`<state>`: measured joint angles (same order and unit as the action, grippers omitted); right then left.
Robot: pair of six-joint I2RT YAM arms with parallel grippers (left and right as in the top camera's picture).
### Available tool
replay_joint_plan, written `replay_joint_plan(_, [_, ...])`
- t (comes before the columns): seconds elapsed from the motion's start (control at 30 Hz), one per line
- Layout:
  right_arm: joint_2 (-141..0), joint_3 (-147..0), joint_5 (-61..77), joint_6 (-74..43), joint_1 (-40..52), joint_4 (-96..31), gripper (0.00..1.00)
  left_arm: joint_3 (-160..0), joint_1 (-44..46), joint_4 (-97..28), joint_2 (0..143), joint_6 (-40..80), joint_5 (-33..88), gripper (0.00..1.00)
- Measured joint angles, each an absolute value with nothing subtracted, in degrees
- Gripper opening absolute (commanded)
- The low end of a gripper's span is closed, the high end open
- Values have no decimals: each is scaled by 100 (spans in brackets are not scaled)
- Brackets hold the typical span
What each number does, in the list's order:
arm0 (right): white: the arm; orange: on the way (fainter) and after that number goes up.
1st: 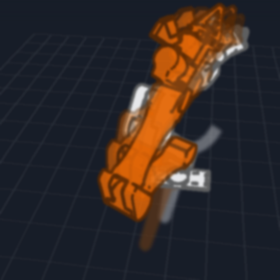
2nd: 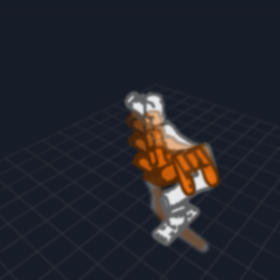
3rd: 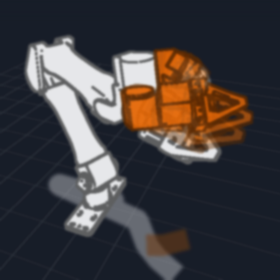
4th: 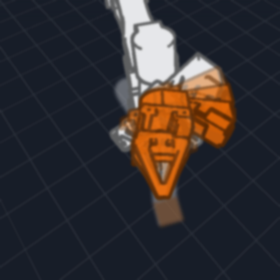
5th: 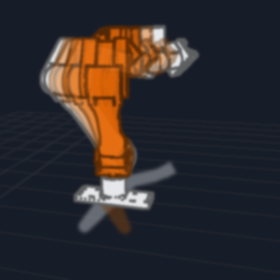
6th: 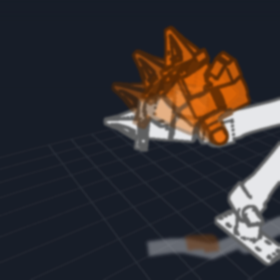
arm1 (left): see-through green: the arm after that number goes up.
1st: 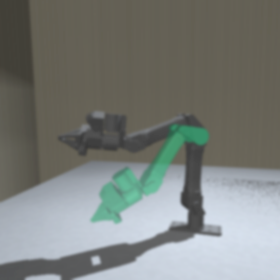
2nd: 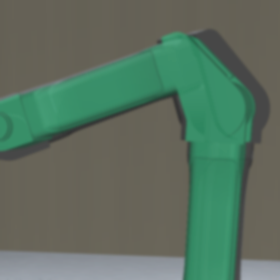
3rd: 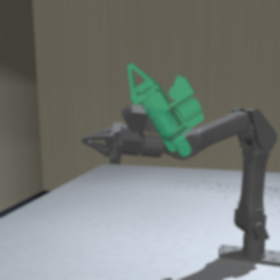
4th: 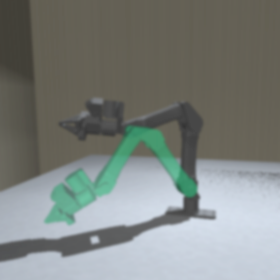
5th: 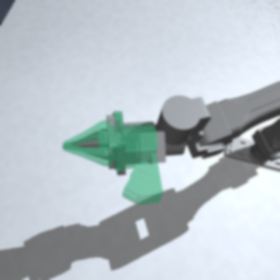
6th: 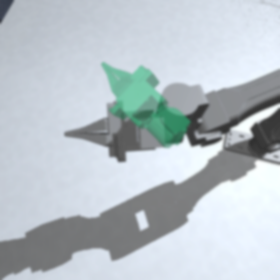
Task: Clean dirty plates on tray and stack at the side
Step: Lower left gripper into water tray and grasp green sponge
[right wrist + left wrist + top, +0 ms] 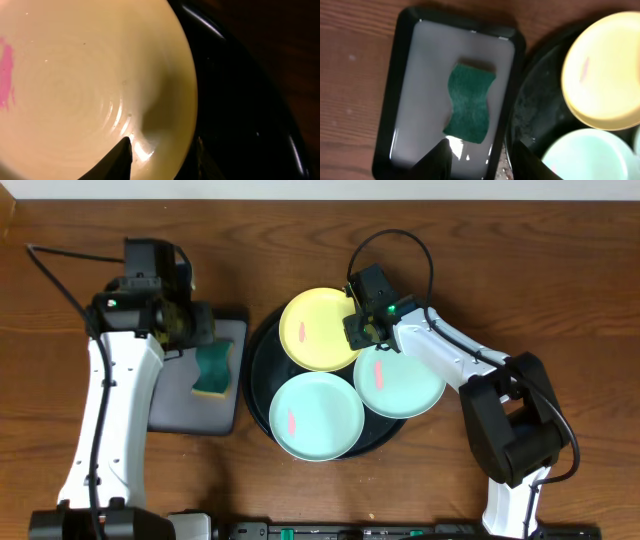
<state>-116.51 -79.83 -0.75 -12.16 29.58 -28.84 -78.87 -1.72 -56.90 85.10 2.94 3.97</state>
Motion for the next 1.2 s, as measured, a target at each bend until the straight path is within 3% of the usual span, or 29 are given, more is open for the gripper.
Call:
replay_joint_plan(0.47, [-11651, -7983, -134, -1216, 2958, -2884, 37, -6399, -169, -4281, 8517, 292, 298, 41])
replay_joint_plan(0.8, [-11651, -7983, -143, -1216, 2958, -2882, 45, -5336, -172, -2939, 8521, 290, 298, 45])
replay_joint_plan(1.2, [-11701, -7983, -154, -1216, 2958, -2803, 46, -5081, -172, -2563, 8521, 279, 276, 45])
